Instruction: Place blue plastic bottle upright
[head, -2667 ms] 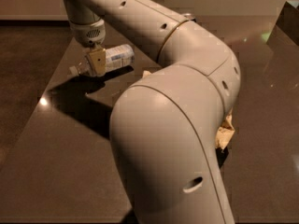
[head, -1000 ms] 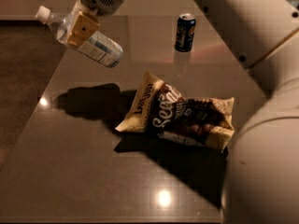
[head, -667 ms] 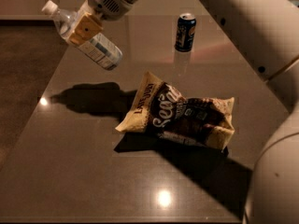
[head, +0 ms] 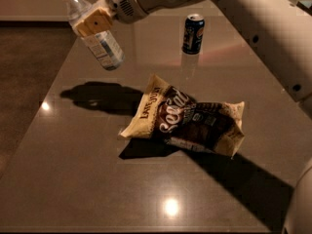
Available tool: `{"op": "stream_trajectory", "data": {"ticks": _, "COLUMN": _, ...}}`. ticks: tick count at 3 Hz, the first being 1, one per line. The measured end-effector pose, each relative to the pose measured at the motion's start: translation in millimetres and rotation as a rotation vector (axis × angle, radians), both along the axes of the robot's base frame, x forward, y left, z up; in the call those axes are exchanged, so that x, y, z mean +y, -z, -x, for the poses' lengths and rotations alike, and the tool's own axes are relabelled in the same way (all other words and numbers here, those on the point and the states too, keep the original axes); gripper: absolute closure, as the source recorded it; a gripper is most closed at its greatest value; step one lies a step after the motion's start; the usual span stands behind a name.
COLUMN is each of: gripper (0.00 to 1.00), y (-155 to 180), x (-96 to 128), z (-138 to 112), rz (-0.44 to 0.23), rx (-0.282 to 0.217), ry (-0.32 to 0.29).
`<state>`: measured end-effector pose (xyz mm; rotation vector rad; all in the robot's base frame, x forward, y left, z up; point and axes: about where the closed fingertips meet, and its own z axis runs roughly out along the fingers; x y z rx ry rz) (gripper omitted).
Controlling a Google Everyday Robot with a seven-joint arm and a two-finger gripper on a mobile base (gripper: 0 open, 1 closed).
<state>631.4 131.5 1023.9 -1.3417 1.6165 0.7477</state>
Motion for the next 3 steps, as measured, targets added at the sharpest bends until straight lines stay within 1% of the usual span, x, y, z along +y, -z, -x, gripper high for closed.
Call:
{"op": "stream_trajectory", "data": {"ticks": 1, "gripper": 1.0, "y": 6, "x": -7, "z": -7, "rz": -0.116, "rx": 0.029, "ry": 0.028}}
{"op": "stream_trajectory", "data": {"ticks": 2, "gripper": 1.0, "y": 12, "x": -11, "z": -11, "rz": -0.209, "rx": 0.03, "ry": 0.021}}
{"op": "stream_trajectory", "data": {"ticks": 3, "gripper": 1.0, "y": 20, "x": -16, "z": -16, "rz": -0.274, "rx": 0.034, "ry": 0.015}}
